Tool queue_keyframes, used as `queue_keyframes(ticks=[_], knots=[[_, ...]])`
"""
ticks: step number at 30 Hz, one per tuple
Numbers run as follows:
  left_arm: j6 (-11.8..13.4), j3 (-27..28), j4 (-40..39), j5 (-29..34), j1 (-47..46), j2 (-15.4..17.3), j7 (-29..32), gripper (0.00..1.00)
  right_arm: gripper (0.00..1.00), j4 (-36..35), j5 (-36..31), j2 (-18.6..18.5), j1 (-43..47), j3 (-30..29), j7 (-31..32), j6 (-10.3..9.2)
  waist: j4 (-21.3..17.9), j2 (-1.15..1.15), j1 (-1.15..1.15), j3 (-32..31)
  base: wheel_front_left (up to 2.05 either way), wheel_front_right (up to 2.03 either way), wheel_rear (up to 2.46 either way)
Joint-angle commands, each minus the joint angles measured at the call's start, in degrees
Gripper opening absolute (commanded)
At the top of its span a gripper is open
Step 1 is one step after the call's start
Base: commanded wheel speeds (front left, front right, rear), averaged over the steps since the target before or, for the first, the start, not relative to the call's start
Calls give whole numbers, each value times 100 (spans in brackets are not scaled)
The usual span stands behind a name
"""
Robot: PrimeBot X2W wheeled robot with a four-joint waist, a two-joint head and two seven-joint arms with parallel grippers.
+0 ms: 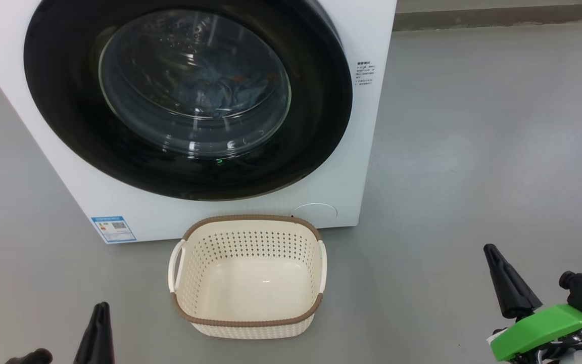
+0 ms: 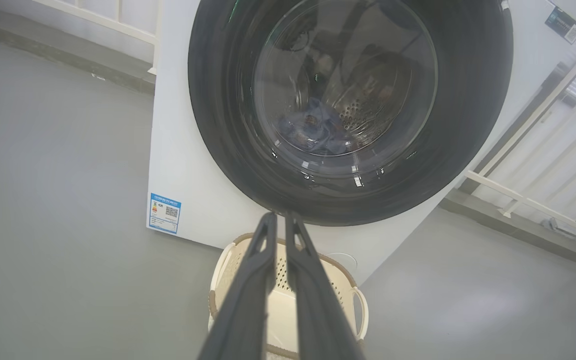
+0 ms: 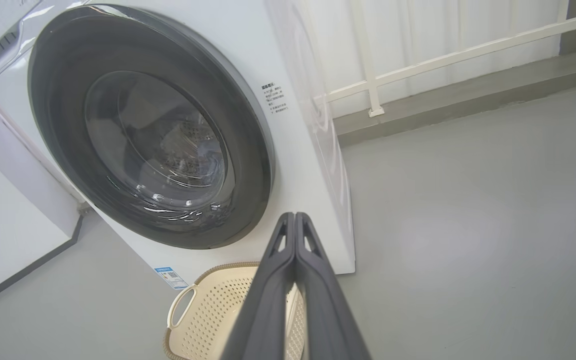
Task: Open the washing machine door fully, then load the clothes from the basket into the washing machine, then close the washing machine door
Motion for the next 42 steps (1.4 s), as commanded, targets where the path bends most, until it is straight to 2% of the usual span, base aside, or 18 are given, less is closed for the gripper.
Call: queue_keyframes(ticks=[1,42], knots=[[-33,104,-116,-113,-188,55,29,0,0,-122,126,-83,-194,-124,27,-2,2,0,-1,1,0,0,0],[-131,476,-155,-2177,-386,-224,719,0,0,-107,2093,437,-232,-747,701,-7,73,0,-1,24,0,0,0]])
